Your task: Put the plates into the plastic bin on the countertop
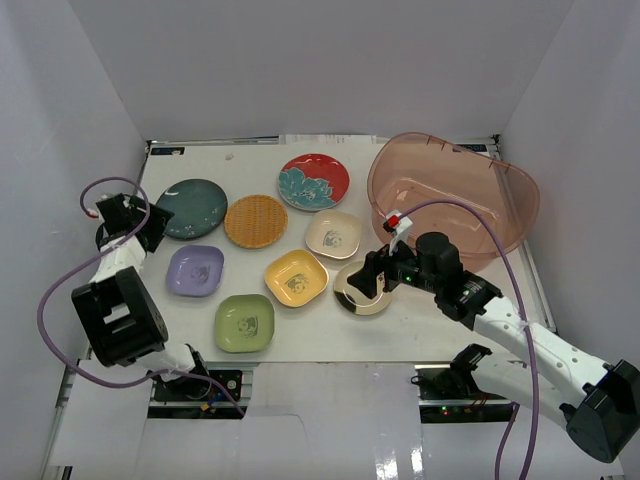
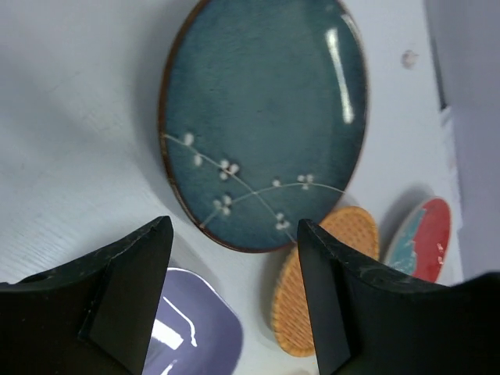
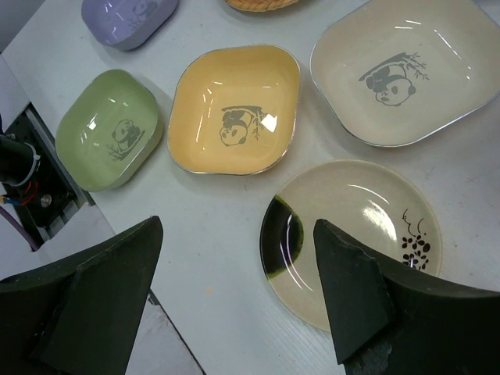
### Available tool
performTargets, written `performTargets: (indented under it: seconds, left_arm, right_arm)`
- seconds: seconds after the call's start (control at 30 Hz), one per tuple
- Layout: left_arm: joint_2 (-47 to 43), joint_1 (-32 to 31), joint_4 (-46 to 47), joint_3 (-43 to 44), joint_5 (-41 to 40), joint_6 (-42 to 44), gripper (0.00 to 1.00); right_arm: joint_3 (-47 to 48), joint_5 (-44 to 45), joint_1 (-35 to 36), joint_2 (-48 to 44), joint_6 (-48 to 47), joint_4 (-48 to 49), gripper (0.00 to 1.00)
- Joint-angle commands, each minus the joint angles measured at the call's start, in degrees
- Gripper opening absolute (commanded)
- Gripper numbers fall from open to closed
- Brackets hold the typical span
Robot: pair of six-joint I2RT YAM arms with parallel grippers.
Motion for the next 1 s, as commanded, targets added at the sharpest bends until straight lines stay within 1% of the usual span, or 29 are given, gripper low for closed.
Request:
performTargets:
  seconds: [0.0, 0.07, 0.13, 0.23, 0.4, 0.43, 0.57, 0.7, 0.83, 0.87, 0.9, 0.97]
  left_arm:
    - [3.82, 1.48, 1.32, 2.73, -0.68, 1.78, 0.75]
    - [8.22, 3.15, 2.9, 3.27, 1.6, 2.74, 0.71]
    - [11.99, 4.38, 3.96, 4.14, 3.18, 3.36, 0.7]
    - [14.99, 5.61, 6.33, 4.15, 6.26, 3.37, 0.69]
    - [19.65, 5.79, 11.61, 4.24, 9.07, 3.72, 0.68]
    - [21.05, 5.7, 13.09, 4.33, 10.39, 2.93, 0.67]
    - [23.78, 5.79, 18.54, 3.54, 14.34, -0.32, 0.6]
    - [26.85, 5.79, 25.56, 1.7, 15.93, -4.19, 0.55]
    - [28.18, 5.79, 30.41, -0.07, 16.11, -6.21, 0.45]
    - [28.36, 5.88, 32.16, -0.76, 16.02, -6.74, 0.37]
    - [28.88, 5.88, 33.22, -1.29, 16.11, -7.35, 0.34]
    - [29.41, 5.88, 36.55, -2.0, 17.07, -9.28, 0.22]
  right_arm:
    - [-0.24, -1.86, 0.23, 0.08, -0.04, 2.65, 0.84]
    - [-0.24, -1.86, 0.23, 0.08, -0.31, 2.65, 0.83]
    - [-0.07, -1.86, 0.32, 0.34, -0.75, 2.65, 0.83]
    - [0.02, -1.51, 0.31, 0.61, -1.19, 2.65, 0.83]
    - [0.02, -1.94, 0.23, 1.48, -1.27, 3.44, 0.83]
    - [0.02, -2.12, 0.23, 1.92, -1.27, 4.4, 0.83]
    - [0.11, -3.08, 0.23, 3.24, -1.1, 5.99, 0.83]
    - [0.46, -2.83, 0.23, 4.21, -0.83, 6.69, 0.83]
    - [0.9, -2.12, 0.23, 5.35, -0.75, 7.13, 0.83]
    - [1.07, -2.21, 0.23, 5.53, -0.75, 7.31, 0.83]
    - [1.07, -2.21, 0.23, 5.79, -0.57, 7.57, 0.83]
    - [1.68, -2.38, 0.31, 6.58, -0.22, 8.28, 0.83]
